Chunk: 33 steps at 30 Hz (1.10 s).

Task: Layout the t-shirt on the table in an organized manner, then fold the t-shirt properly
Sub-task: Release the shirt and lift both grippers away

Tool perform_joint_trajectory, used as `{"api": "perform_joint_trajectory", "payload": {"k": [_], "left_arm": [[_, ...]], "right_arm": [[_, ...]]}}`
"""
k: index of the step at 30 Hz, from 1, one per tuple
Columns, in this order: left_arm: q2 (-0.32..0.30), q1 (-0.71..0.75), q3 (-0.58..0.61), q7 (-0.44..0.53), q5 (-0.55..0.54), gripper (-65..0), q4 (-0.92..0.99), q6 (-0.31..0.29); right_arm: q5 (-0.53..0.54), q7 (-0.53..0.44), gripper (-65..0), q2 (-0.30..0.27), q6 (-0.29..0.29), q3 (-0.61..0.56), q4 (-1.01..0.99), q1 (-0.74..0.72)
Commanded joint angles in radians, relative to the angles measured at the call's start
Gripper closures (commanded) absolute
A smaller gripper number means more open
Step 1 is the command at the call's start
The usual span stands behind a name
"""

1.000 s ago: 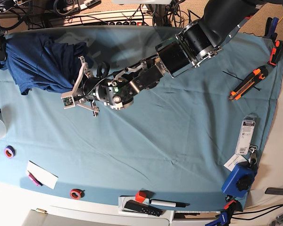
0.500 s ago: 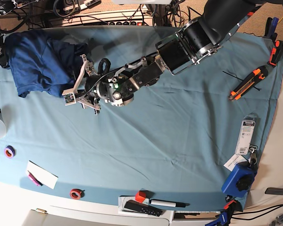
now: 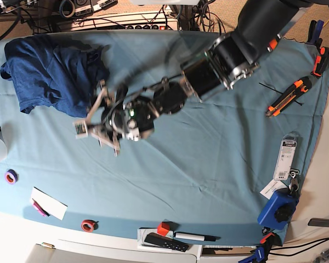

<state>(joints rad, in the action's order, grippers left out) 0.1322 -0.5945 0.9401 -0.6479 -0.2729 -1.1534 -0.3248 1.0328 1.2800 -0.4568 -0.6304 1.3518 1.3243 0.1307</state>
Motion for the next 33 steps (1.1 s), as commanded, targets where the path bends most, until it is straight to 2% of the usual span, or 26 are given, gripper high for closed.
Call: {"api": "perform_joint_trajectory", "payload": {"k": [1,3,7,10,15,22,26,30,33], "left_arm": [[0.025,-0.04,-0.009,0.011,-0.007,-34.4,-0.016,0.015],[0.025,-0.06,-0.021,0.011,-0.007,-34.4,-0.016,0.019],[0.025,-0.05,-0.122,0.027,-0.019,-34.3,-0.028,0.014],[0.025,-0.011,-0.25,0.034,-0.06,-34.2,-0.05,-0.021],[-0.055,0.103,-0.476,0.006,-0.231,-30.8,-0.158,-0.183],[-0.217,0.391,-0.757,-0.025,-0.428,-30.8,-0.492,-0.366],[-0.292,0.596,-0.904,-0.025,-0.486,-30.8,-0.724,-0.373],[-0.353,0.797,-1.062,-0.026,-0.514,-30.8,-0.906,-0.373],[-0.371,0.932,-1.191,-0.037,-0.539,-30.8,-0.971,-0.373]], "right_arm": [[0.026,-0.017,-30.0,-0.042,-0.019,0.002,0.018,0.0],[0.039,-0.013,-30.0,-0.06,-0.068,0.002,0.018,0.0],[0.114,-0.022,-29.0,-0.077,-0.068,0.006,0.018,0.0],[0.179,-0.016,-27.3,-0.074,-0.068,0.017,0.019,0.0],[0.25,0.026,-26.9,-0.069,-0.068,0.056,0.049,0.028],[0.298,0.063,-26.9,-0.069,-0.068,0.103,0.218,0.143],[0.299,0.08,-26.8,-0.043,-0.068,0.102,0.301,0.194],[0.303,0.091,-26.7,0.026,-0.068,0.102,0.33,0.227],[0.307,0.116,-26.7,0.078,-0.068,0.094,0.33,0.249]]}}
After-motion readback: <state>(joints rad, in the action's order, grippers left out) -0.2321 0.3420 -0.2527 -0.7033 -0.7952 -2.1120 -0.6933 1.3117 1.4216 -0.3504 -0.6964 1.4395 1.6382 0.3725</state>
